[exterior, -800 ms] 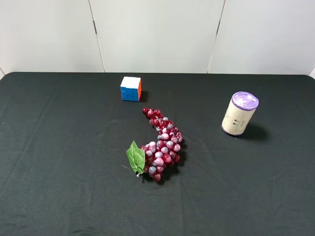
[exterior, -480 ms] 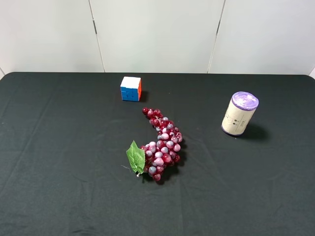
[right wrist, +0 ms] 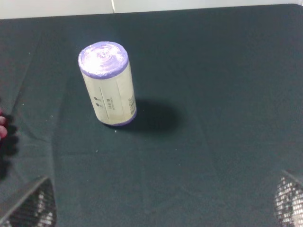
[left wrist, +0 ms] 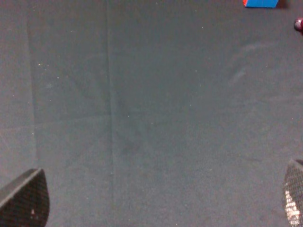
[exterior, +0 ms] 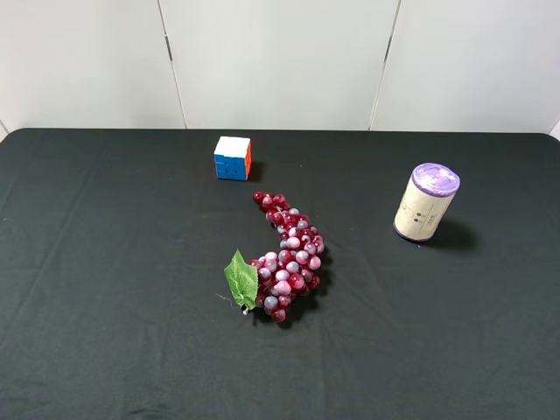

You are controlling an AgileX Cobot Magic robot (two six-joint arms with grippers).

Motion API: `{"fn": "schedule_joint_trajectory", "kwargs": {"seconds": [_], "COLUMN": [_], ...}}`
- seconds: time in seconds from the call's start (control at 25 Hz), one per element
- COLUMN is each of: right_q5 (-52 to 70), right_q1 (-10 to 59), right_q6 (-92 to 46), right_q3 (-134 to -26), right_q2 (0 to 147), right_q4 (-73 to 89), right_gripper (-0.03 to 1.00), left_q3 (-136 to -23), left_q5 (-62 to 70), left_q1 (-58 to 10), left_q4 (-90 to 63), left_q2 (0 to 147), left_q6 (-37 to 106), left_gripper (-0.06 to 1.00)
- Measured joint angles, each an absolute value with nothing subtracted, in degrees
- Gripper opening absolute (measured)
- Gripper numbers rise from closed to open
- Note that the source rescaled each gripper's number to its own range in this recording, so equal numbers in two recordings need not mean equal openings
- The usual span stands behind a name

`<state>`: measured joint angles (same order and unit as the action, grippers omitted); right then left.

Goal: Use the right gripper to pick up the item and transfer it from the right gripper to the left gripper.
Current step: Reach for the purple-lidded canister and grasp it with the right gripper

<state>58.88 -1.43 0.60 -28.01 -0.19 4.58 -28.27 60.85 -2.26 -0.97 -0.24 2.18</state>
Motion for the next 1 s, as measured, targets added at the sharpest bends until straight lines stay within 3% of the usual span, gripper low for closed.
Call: {"fn": "schedule_joint_trajectory", "kwargs": {"seconds": [0.28,1.0], "right_q5": [58.9,54.5], "right_q1": [-1.4,-0.5], "right_q6": [0.6,-6.3], "right_q3": [-28.6,-48.9], "right_q2": [2.2,42.2], "right_q4": [4.6,3.9], "right_gripper": [1.0,1.0], "left_q3": [-28.3,-28.3], "left_q5": [60.8,60.8], "left_q1": [-2.3,-2.3], "left_q4": [-1.0,-1.0], "left_q2": [-0.2,-0.2], "left_q6": [2.2,2.2], "left_gripper": [0.96,0.96]}}
